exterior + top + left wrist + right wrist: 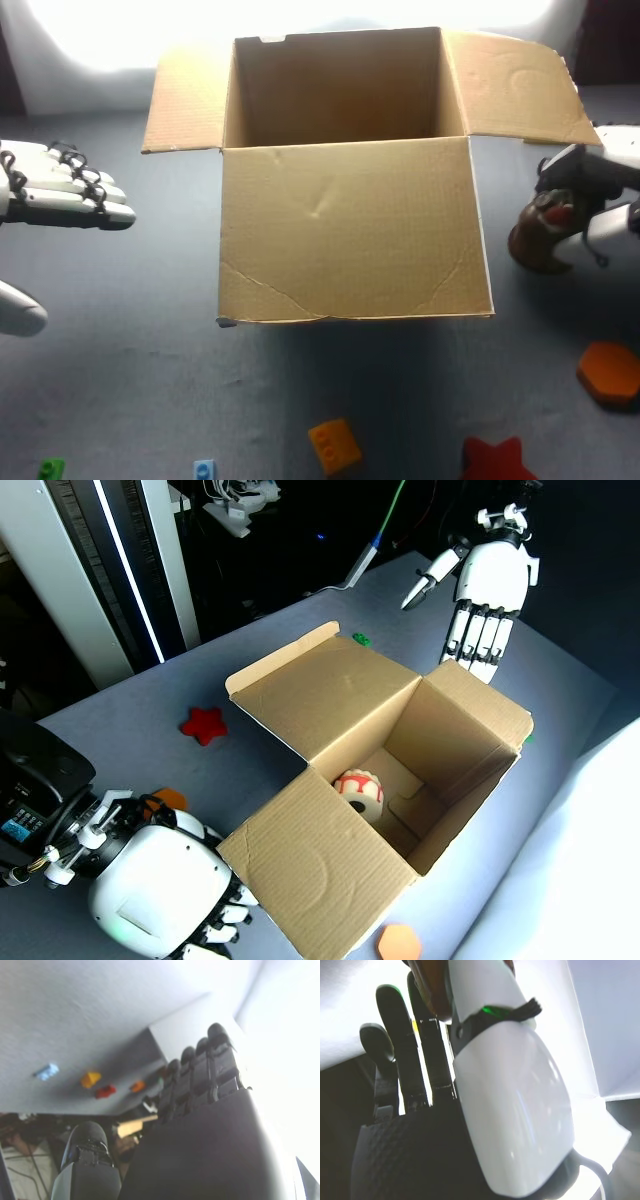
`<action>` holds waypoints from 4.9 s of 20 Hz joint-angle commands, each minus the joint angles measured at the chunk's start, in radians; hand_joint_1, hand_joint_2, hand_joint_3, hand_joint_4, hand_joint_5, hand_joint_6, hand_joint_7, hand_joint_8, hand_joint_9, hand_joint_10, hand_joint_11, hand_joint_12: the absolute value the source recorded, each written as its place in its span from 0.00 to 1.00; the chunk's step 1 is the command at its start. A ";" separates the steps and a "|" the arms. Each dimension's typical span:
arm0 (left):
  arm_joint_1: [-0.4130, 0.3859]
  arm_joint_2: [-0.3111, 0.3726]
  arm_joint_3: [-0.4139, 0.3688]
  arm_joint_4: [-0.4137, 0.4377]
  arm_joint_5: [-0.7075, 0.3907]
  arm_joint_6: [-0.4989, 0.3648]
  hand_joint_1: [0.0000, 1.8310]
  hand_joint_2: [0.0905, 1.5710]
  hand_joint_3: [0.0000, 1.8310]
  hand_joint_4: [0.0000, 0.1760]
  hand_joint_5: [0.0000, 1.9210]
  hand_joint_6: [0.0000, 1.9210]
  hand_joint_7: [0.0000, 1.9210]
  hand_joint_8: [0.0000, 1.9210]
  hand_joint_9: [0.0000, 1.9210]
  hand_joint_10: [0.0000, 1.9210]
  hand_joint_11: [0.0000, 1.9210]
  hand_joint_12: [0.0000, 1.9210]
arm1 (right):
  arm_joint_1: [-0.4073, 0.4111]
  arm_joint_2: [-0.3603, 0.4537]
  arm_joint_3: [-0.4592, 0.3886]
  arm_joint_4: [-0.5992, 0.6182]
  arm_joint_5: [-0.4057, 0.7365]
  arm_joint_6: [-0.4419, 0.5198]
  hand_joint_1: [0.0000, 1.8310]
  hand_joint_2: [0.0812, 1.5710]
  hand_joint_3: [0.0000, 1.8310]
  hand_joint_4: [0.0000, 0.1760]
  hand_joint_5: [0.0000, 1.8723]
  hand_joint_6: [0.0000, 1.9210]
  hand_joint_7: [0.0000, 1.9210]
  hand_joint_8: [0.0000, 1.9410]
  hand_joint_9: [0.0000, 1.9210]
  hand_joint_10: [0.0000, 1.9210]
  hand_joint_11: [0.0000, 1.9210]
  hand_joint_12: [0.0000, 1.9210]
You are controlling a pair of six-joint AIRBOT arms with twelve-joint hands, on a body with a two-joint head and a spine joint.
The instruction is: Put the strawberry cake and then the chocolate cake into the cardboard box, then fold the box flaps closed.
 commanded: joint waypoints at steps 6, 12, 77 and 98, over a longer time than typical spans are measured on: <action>-0.020 0.003 -0.006 -0.104 0.002 -0.005 0.00 0.70 0.00 0.00 0.03 0.00 0.01 0.00 0.00 0.00 0.00 0.19 | 0.086 0.187 -0.093 -0.012 0.048 0.001 0.67 0.72 0.00 0.00 0.52 0.46 0.46 0.68 0.30 0.78 0.11 1.00; -0.012 0.004 0.008 -0.105 -0.005 -0.011 0.00 0.71 0.00 0.00 0.04 0.00 0.01 0.00 0.00 0.00 0.00 0.19 | 0.255 0.304 -0.117 -0.012 0.003 -0.007 0.66 0.72 0.00 0.00 0.50 0.49 0.47 0.67 0.32 0.75 0.12 1.00; -0.275 -0.063 0.152 0.062 0.067 0.046 0.00 0.72 0.00 0.00 0.05 0.00 0.03 0.00 0.04 0.00 0.00 0.24 | 0.061 0.276 -0.178 -0.165 0.286 -0.124 0.04 0.79 0.01 0.00 0.04 0.01 0.06 0.01 0.02 0.01 0.00 0.00; -0.451 -0.119 0.101 0.175 0.041 0.041 0.00 0.73 0.00 0.00 0.05 0.00 0.05 0.00 0.05 0.00 0.00 0.20 | -0.063 0.216 -0.210 -0.165 0.296 -0.316 0.03 0.79 0.00 0.00 0.05 0.00 0.08 0.01 0.06 0.00 0.00 0.13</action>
